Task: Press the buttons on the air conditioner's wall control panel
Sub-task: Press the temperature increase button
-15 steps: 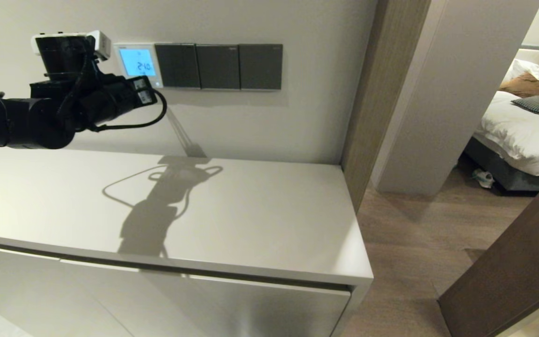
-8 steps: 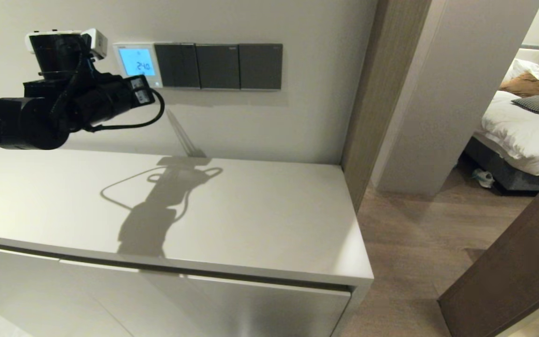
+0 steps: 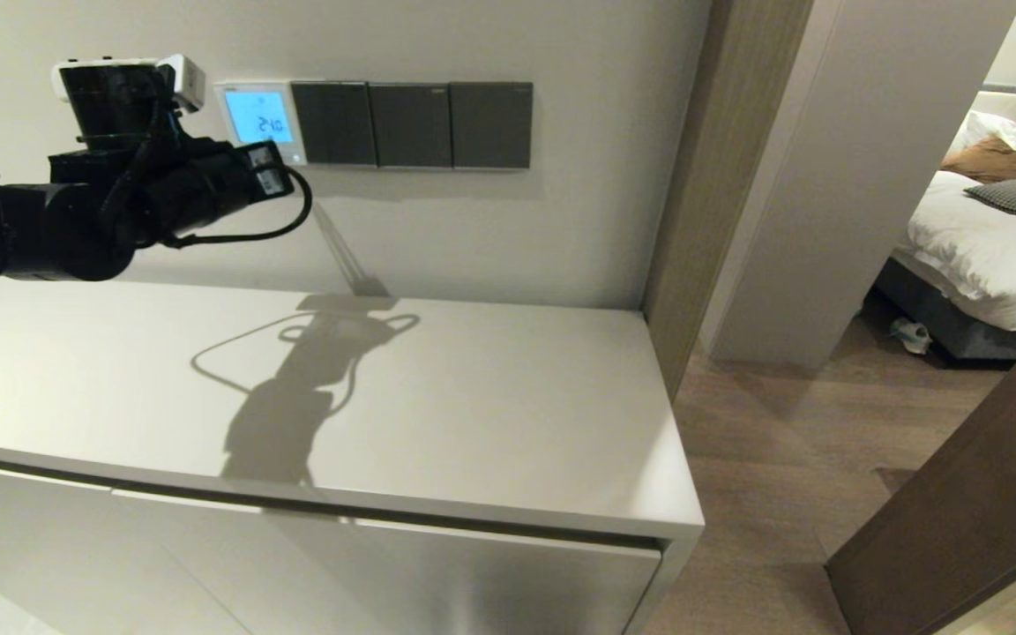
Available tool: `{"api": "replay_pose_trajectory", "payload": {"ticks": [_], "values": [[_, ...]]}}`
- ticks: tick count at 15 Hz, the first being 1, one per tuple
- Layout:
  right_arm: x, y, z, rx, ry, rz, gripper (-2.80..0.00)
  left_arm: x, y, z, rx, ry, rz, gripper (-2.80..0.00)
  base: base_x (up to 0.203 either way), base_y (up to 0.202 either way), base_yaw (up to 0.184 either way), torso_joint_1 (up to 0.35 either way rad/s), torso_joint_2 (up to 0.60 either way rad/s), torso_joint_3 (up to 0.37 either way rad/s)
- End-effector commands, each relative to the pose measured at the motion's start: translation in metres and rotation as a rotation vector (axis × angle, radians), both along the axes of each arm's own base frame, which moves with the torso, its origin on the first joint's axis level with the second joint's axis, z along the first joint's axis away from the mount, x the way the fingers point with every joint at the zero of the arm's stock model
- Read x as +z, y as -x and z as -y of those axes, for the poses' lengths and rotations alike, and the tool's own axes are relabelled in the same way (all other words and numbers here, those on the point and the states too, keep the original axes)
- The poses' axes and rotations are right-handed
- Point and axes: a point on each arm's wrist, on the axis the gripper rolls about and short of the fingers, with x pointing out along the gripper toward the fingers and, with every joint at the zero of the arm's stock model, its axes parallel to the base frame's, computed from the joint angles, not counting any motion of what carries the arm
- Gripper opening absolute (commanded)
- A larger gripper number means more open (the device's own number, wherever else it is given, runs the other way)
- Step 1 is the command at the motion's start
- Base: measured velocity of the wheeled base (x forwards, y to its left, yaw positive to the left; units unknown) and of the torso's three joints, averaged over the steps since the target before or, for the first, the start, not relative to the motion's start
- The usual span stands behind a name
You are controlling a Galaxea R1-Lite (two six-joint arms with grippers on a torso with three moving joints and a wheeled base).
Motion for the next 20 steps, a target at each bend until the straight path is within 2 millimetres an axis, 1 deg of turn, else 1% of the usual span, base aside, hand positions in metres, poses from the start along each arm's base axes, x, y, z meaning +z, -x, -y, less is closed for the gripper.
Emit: {"api": "replay_pose_trajectory", "payload": {"ticks": [1, 7, 17, 20], "values": [[0.000, 0.000, 0.000, 0.001, 0.000, -0.003, -2.80, -0.001, -0.002, 0.000, 0.001, 0.001, -0.002, -2.80, 0.000, 0.000, 0.000, 0.000, 0.00, 0.000], [0.000, 0.000, 0.000, 0.001, 0.000, -0.003, -2.80, -0.003, -0.003, 0.000, 0.001, 0.001, -0.006, -2.80, 0.000, 0.000, 0.000, 0.000, 0.00, 0.000], [0.000, 0.000, 0.000, 0.001, 0.000, -0.003, -2.80, 0.007, 0.011, -0.001, -0.002, 0.005, 0.011, -2.80, 0.000, 0.000, 0.000, 0.000, 0.00, 0.000], [0.000, 0.000, 0.000, 0.002, 0.000, -0.003, -2.80, 0.004, 0.007, 0.000, -0.002, 0.004, 0.006, -2.80, 0.000, 0.000, 0.000, 0.000, 0.00, 0.000]]}}
